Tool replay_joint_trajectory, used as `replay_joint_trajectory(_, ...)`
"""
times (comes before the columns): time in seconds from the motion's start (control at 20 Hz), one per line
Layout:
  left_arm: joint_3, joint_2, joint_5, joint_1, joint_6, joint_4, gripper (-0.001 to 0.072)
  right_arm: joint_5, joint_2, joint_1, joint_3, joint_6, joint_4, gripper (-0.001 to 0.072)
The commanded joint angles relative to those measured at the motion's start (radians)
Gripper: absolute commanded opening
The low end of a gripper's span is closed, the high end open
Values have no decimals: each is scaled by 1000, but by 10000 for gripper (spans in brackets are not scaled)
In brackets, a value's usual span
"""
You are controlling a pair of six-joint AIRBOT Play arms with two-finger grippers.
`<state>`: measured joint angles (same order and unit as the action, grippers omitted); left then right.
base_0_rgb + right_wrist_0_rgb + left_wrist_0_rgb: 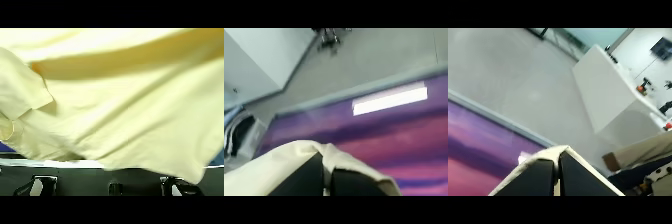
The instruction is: Fold the clothes and pants, and hang the long-sleeved shirts on hangers.
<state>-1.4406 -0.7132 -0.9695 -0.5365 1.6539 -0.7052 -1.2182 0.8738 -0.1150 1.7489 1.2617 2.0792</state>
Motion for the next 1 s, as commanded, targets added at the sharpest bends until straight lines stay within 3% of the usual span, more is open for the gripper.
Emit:
replay_joint_trajectory(0.0, 28, -222, -82, 75, -61, -60, 13, -257, 224, 2, -80, -63, 0, 27)
replay_joint_trajectory(0.1, 53, -396, -74, 201, -62, -179, 13, -181, 346, 2, -180, -28, 3, 27)
replay_joint_trajectory(0.25, 55, -695, -13, 370, -57, -351, 13, 56, 528, 2, -305, -7, 12, 28)
replay_joint_trajectory(0.5, 20, -1015, 190, 481, 26, -306, 17, 392, 821, 2, -324, 6, 103, 28)
replay_joint_trajectory(0.6, -14, -1068, 192, 502, 26, -277, 29, 457, 875, 2, -323, 8, 154, 49)
replay_joint_trajectory(0.7, -40, -1071, 172, 504, 22, -271, 91, 450, 880, -2, -320, 12, 163, 98)
replay_joint_trajectory(0.75, -61, -1062, 140, 492, 18, -271, 291, 404, 874, -14, -307, 23, 162, 246)
replay_joint_trajectory(0.8, -84, -1049, 95, 473, 2, -270, 564, 334, 861, -37, -287, 44, 161, 455)
replay_joint_trajectory(0.85, -111, -1027, 32, 445, -23, -271, 678, 255, 840, -69, -266, 95, 161, 504)
replay_joint_trajectory(0.95, -140, -961, -112, 369, -100, -272, 676, 121, 768, -154, -247, 280, 160, 504)
